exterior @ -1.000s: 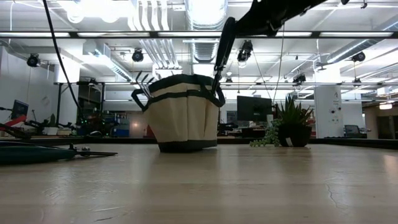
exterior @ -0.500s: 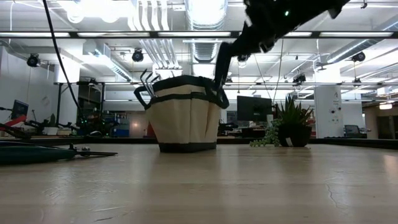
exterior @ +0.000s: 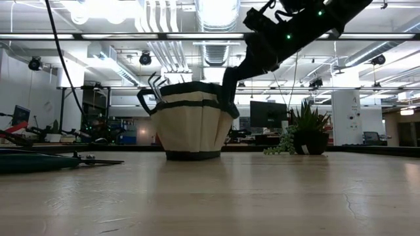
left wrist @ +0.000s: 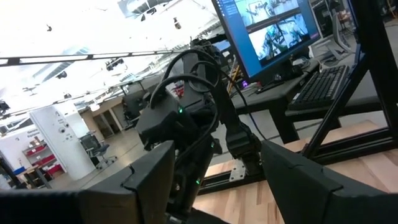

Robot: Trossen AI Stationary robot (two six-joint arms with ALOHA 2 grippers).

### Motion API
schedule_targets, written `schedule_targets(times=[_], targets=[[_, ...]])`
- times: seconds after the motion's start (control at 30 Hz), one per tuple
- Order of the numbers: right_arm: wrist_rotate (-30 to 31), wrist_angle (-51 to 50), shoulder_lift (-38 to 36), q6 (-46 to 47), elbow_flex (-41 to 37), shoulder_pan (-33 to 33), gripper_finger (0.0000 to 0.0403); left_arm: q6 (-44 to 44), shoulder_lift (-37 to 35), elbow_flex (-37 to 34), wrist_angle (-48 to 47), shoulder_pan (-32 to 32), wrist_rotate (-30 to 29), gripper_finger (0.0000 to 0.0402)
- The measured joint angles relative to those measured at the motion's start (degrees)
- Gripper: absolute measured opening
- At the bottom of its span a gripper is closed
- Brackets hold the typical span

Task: Pick & Place Garden tools in Gardening bag
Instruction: Put the right shear scissors into the gardening bag

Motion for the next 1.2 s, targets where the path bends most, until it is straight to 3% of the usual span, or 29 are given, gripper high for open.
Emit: schedule_targets(times=[0.6,0.97,1.2], targets=[[1.11,2.50,-0.24,-5.23,0.96,-2.22,0.0038,-0.17,0.01,0.00,0.04,0.02,0.22,0.0243],[-0.57,0.45,2.04,5.24,0.98,-4.66,0.0038,-0.44,0.01,0.00,0.02,0.02,0.28,0.0243],[-0.40,0.61,3.45,3.41,1.02,-4.89,0.0038,-0.43,0.01,0.00,0.04,0.04,0.31,0.0243]])
